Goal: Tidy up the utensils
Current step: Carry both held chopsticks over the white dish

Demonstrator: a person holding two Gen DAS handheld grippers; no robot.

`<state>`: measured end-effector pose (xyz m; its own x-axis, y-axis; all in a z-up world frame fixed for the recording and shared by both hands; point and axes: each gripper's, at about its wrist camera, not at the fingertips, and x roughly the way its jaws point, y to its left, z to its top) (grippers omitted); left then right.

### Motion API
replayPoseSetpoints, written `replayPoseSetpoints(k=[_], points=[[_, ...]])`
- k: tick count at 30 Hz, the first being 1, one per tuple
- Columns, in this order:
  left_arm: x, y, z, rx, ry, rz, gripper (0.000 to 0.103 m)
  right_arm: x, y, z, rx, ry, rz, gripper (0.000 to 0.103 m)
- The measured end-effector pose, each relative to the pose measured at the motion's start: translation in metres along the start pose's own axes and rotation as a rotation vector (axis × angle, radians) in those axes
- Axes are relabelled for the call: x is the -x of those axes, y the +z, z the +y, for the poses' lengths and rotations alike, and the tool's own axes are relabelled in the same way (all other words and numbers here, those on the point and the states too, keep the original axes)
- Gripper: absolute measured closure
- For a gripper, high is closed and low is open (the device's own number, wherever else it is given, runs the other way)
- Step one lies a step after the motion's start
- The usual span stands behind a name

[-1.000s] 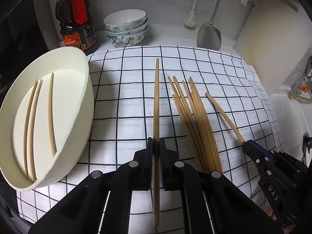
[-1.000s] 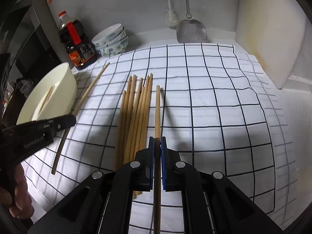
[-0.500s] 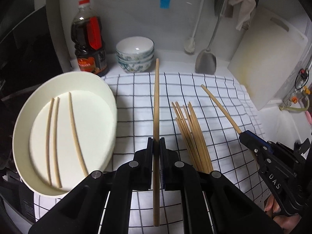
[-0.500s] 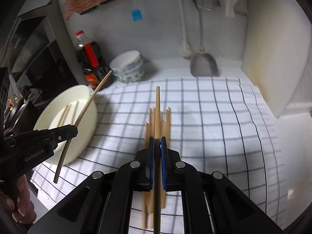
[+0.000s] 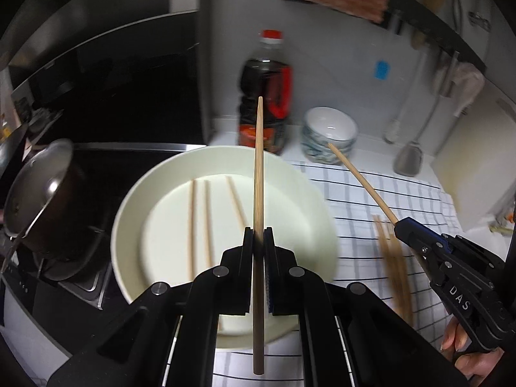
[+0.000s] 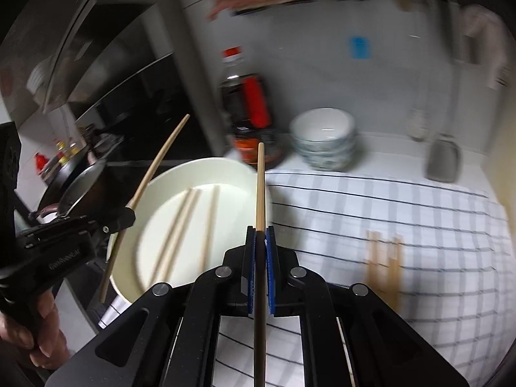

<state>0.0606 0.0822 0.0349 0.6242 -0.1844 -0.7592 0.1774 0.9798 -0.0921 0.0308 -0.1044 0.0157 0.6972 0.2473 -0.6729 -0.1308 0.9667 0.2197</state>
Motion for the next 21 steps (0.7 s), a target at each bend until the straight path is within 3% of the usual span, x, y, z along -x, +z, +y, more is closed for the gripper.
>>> replayPoseSetpoints(k=[9, 21], points=[[-0.044, -0.008, 0.056, 0.049, 0.026, 0.090, 0.096, -0.080, 0.023, 0.060, 0.024, 0.087, 0.099, 0.097], [-0.092, -0.018, 0.076, 0.054, 0.029, 0.166, 0.096, -0.128, 0.019, 0.071, 0.029, 0.050, 0.199, 0.097]])
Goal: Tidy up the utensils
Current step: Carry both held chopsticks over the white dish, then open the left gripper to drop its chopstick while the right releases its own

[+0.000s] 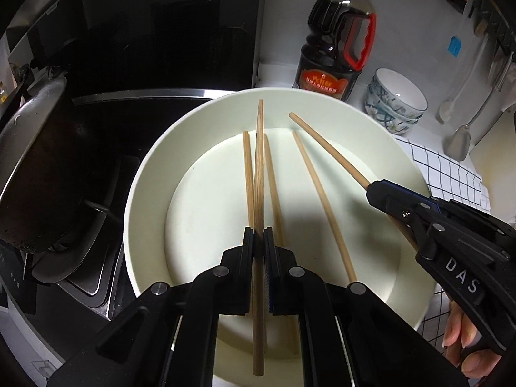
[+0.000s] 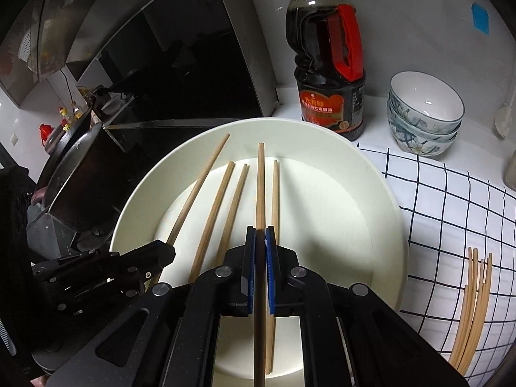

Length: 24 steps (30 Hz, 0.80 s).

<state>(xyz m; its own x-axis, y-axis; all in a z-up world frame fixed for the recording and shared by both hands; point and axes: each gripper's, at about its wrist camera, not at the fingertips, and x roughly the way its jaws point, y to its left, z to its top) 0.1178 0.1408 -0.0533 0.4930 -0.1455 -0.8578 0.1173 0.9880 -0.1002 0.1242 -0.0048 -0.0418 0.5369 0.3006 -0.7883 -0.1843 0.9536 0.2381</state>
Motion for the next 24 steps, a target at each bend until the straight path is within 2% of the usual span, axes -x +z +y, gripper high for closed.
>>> replayPoseSetpoints(k=[2, 4, 5, 6, 7, 10, 15, 24], points=[[-0.002, -0.001, 0.003, 0.013, 0.003, 0.011, 0.093, -0.002, 0.001, 0.000, 0.001, -0.007, 0.011, 0.097], [0.000, -0.002, 0.008, 0.034, 0.008, 0.014, 0.077, -0.002, 0.001, -0.003, -0.008, -0.017, 0.018, 0.096], [0.002, -0.002, 0.010, 0.041, 0.017, 0.006, 0.061, 0.000, 0.001, -0.004, -0.014, -0.014, 0.015, 0.092], [0.005, -0.003, 0.012, 0.046, 0.028, -0.004, 0.053, 0.002, 0.001, -0.006, -0.016, -0.020, 0.013, 0.090], [0.009, -0.004, 0.014, 0.054, 0.041, -0.024, 0.038, 0.004, 0.000, -0.006, -0.014, -0.026, 0.008, 0.088], [0.019, -0.007, 0.018, 0.065, 0.057, -0.042, 0.035, 0.012, -0.003, -0.008, -0.007, -0.036, 0.002, 0.088], [0.028, -0.010, 0.022, 0.098, 0.071, -0.050, 0.027, 0.026, -0.009, -0.008, -0.002, -0.036, -0.010, 0.080], [0.047, -0.019, 0.017, 0.109, 0.086, -0.071, 0.021, 0.053, -0.023, -0.007, 0.011, -0.035, -0.028, 0.069]])
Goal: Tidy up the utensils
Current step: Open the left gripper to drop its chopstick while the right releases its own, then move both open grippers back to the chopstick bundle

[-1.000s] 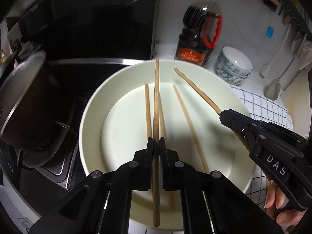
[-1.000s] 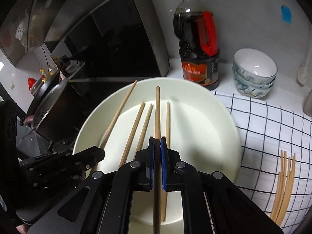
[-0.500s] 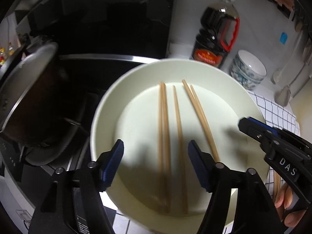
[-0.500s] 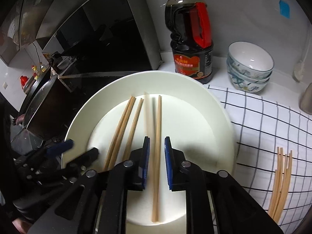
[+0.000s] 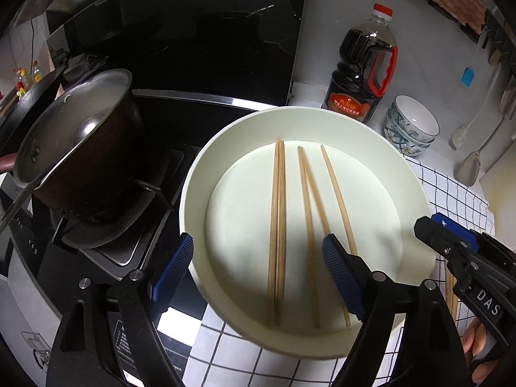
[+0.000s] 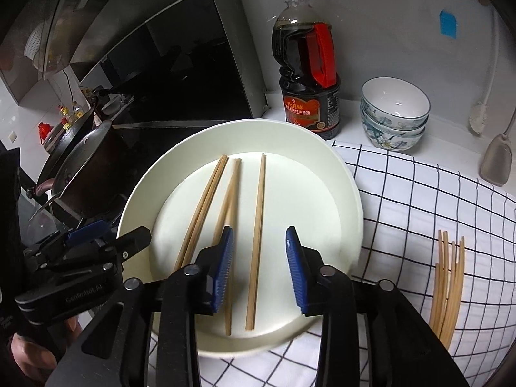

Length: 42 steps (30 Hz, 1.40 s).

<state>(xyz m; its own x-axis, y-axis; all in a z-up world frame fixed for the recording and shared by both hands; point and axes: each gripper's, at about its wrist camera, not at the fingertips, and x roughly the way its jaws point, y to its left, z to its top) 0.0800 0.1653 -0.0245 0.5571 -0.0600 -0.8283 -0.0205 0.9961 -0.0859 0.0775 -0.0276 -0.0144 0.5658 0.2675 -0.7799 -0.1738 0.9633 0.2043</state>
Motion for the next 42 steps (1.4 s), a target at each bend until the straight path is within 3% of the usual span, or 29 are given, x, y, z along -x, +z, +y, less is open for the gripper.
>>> replayPoseSetpoints(k=[8, 19, 42], points=[[0.022, -0.009, -0.010, 0.007, -0.026, -0.007, 0.017, 0.031, -0.018, -0.009, -0.008, -0.004, -0.017, 0.059], [0.039, -0.031, -0.052, -0.051, -0.068, -0.014, 0.013, 0.069, -0.050, -0.040, -0.039, -0.050, -0.035, 0.050], [0.046, -0.075, -0.177, -0.263, -0.208, 0.030, 0.009, 0.126, -0.135, -0.165, -0.300, -0.216, -0.025, 0.045]])
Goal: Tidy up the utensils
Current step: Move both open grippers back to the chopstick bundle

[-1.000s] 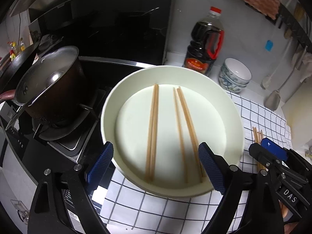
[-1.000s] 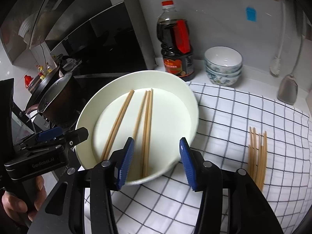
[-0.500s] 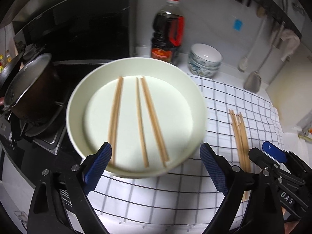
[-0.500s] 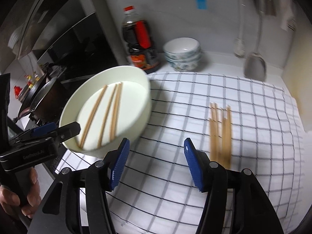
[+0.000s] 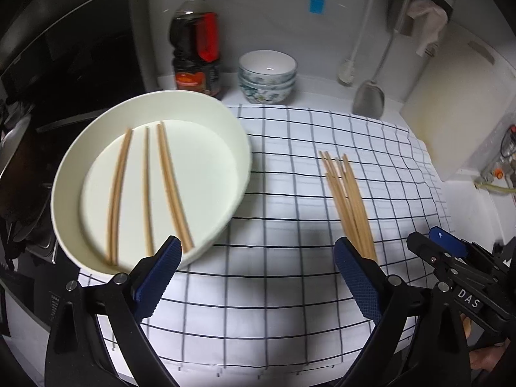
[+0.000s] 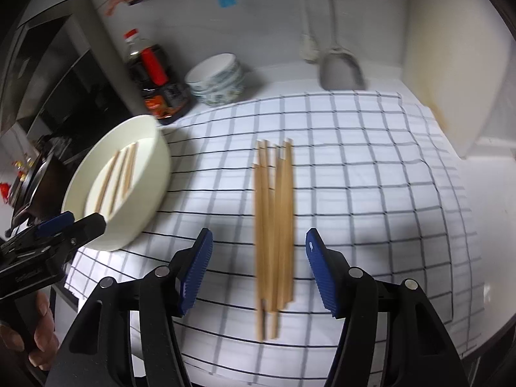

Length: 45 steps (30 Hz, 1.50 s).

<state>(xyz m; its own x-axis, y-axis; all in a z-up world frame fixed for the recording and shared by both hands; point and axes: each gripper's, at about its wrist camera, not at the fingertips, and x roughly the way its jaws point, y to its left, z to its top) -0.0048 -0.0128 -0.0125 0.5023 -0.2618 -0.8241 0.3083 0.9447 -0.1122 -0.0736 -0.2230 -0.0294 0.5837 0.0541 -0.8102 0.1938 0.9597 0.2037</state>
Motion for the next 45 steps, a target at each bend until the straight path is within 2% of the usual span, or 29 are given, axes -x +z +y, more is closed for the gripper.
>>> replayPoseSetpoints(k=[7, 14, 28, 45], points=[[-0.024, -0.002, -0.034, -0.032, -0.023, 0.033, 0.009, -0.008, -0.012, -0.036, -0.032, -0.063, 0.012, 0.045], [-0.057, -0.010, -0.052, -0.043, -0.009, 0.054, 0.009, -0.033, -0.018, -0.050, -0.034, -0.066, 0.033, 0.045], [-0.098, -0.020, -0.054, -0.018, 0.038, 0.094, 0.009, -0.090, -0.012, -0.052, 0.002, -0.041, 0.055, 0.045], [-0.105, -0.018, -0.053, 0.002, 0.042, 0.102, 0.009, -0.098, -0.016, -0.041, 0.133, -0.113, 0.048, 0.045]])
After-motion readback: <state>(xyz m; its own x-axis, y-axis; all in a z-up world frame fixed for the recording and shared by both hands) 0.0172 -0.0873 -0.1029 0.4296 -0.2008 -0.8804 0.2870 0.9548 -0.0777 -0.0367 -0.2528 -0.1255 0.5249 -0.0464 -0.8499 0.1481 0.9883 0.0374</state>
